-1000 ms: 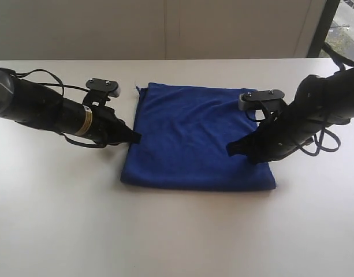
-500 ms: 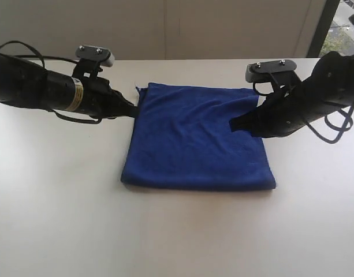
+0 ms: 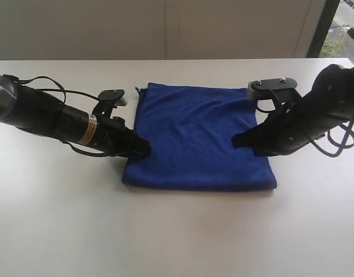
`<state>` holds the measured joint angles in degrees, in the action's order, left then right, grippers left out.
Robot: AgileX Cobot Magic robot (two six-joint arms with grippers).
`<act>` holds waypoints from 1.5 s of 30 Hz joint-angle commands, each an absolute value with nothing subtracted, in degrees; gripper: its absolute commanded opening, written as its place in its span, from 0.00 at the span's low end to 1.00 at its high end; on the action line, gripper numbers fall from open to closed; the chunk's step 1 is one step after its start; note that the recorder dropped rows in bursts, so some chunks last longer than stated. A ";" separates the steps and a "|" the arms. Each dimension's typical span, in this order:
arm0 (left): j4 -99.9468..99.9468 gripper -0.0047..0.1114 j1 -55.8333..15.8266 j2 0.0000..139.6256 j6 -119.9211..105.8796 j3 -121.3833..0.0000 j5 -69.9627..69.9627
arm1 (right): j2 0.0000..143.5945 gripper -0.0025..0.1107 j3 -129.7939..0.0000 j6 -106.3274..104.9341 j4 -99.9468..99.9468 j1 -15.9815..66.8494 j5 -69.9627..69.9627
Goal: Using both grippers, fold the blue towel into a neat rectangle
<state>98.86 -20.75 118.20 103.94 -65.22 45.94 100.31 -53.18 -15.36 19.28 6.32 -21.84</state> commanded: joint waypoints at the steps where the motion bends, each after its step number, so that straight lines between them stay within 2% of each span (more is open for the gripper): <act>1: 99.95 0.04 -20.73 118.60 105.86 -62.97 46.67 | 100.26 0.02 -50.71 -14.79 19.54 6.32 -21.10; 13: 99.95 0.04 -20.73 116.35 104.99 -55.41 43.50 | 100.15 0.02 -50.59 -13.14 19.64 6.32 -26.98; 28: 99.95 0.04 -20.73 115.34 103.69 -55.41 37.56 | 100.54 0.02 -46.55 -11.18 22.49 6.32 -30.10; 38: 99.95 0.04 -20.73 109.57 109.98 -59.79 43.32 | 97.48 0.02 -46.55 -11.18 23.55 6.32 -26.50; 45: 99.95 0.04 -20.73 101.50 115.66 -66.12 27.85 | 93.21 0.02 -46.78 -11.30 23.55 6.32 -22.55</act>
<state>99.44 -20.85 103.66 114.06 -64.32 35.26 94.42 -46.72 -11.44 23.39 6.32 -24.28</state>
